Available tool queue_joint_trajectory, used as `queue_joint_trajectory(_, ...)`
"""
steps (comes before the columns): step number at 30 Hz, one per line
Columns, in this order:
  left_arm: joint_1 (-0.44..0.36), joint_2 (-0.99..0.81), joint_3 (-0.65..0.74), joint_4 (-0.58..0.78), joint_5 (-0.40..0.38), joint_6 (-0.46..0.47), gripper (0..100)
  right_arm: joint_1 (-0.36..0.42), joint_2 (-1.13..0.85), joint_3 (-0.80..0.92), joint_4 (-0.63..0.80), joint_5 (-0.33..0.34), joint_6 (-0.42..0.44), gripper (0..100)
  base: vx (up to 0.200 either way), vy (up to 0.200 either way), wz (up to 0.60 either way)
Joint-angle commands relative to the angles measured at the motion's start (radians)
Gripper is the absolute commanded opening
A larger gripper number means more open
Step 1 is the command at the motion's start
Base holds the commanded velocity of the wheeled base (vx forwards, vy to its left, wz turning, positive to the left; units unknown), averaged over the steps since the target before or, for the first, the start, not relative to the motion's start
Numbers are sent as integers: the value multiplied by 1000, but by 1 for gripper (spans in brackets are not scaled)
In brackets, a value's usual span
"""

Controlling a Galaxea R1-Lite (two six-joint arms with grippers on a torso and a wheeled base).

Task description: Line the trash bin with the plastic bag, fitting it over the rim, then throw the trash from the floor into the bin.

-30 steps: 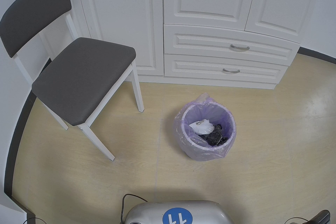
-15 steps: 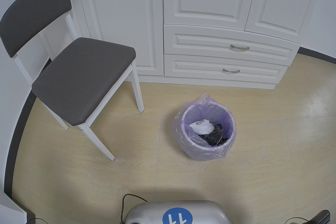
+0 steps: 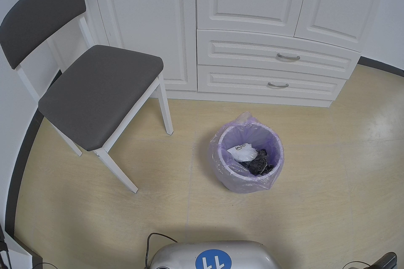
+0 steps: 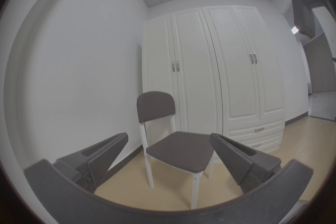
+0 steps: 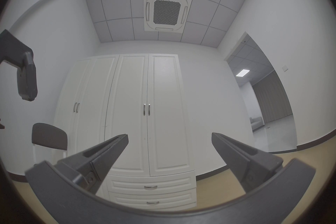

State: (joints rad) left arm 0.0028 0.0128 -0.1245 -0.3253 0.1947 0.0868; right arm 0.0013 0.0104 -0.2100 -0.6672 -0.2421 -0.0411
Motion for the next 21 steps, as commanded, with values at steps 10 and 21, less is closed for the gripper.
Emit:
queue_joint_trajectory(10,0,-13,124,124,-6,-85,100,0,-10,167,-97,-11,-11,100,0,0,0)
queue_joint_trajectory(21,2,-13,124,250,3,-98,100,0,-10,210,-186,-103,-31,100,0,0,0)
